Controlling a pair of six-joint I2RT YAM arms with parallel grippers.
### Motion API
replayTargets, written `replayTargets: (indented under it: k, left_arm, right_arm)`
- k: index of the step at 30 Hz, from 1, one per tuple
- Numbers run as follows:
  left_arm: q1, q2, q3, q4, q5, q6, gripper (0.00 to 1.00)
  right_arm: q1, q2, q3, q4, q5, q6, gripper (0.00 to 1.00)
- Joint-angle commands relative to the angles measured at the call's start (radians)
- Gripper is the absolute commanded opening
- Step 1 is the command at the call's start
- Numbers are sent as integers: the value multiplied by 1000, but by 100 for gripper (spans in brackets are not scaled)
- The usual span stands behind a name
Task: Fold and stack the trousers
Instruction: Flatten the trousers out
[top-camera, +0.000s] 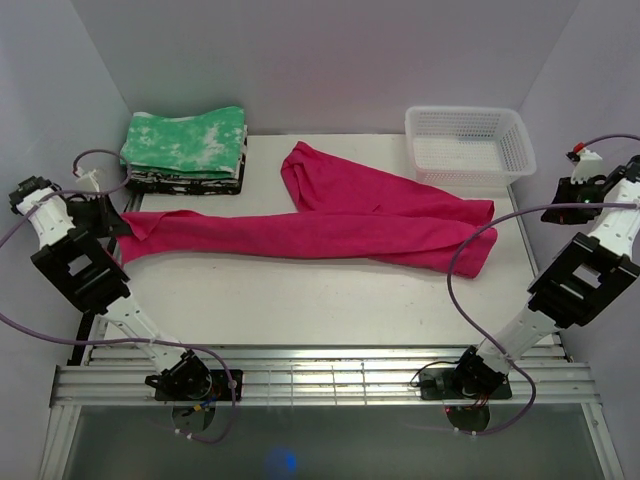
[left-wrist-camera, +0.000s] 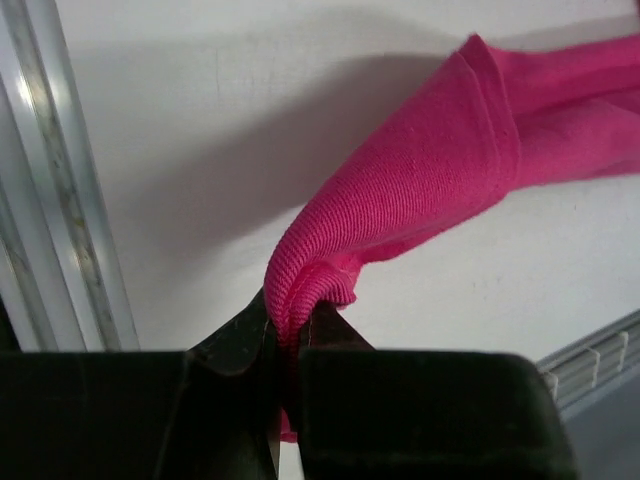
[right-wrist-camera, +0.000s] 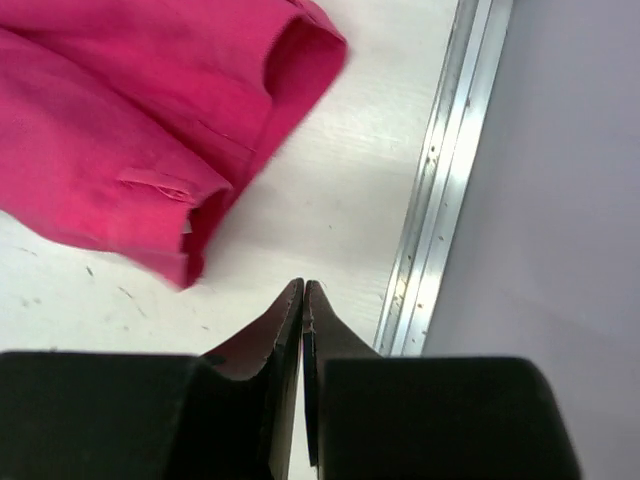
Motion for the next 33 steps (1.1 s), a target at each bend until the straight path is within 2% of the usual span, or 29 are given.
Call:
replayTargets:
  k: [1, 7, 8, 10, 11, 12, 14, 15, 18, 22, 25, 27, 29, 31, 32, 33]
  left_arm:
    - [39, -6, -81, -113, -100, 50, 0]
    - [39, 9, -216, -122, -149, 128, 1]
    - [41, 17, -225, -113, -161, 118, 21]
    - [49, 17, -240, -62, -151, 81, 34]
    - [50, 14, -242, -39, -149, 60, 47]
    - [50, 8, -243, -16, -142, 41, 54]
    - [50, 8, -224, 16, -132, 1, 76]
    - [50, 9, -210, 16, -126, -4, 79]
    - [50, -9, -165, -2, -88, 18, 86]
    - [50, -43, -141, -86, -43, 111, 89]
    - [50, -35, -122, -134, -46, 144, 91]
    - [50, -51, -142, -134, -56, 156, 94]
    - [50, -64, -150, -134, -47, 154, 98]
    - [50, -81, -167, -134, -27, 157, 98]
    - [50, -89, -176, -134, -16, 165, 98]
    - [50, -103, -185, -134, 2, 170, 98]
  right_arm:
    - [-26, 2, -72, -43, 98, -151, 8]
    - [-23, -62, -246, -78, 100, -313, 8]
    - [-23, -87, -298, -80, 107, -335, 8]
    - [-23, -102, -336, -101, 81, -399, 12]
    - [-20, -117, -355, -101, 70, -399, 30]
    - [-17, -124, -387, -89, 56, -389, 39]
    - [16, -142, -407, -72, 50, -309, 55]
    - [25, -147, -412, -71, 20, -274, 56]
    - [51, -182, -404, -78, -88, -199, 58]
    - [92, -206, -325, -8, -131, -94, 62]
    - [164, -167, -235, -44, -134, -88, 81]
    - [229, -142, -195, -89, -81, -115, 83]
    - [368, -160, -277, -45, 10, -134, 83]
    - [453, -212, -385, 1, 134, -274, 83]
    - [492, -248, -463, 58, 219, -410, 82]
    - [505, -274, -518, 87, 276, -504, 64]
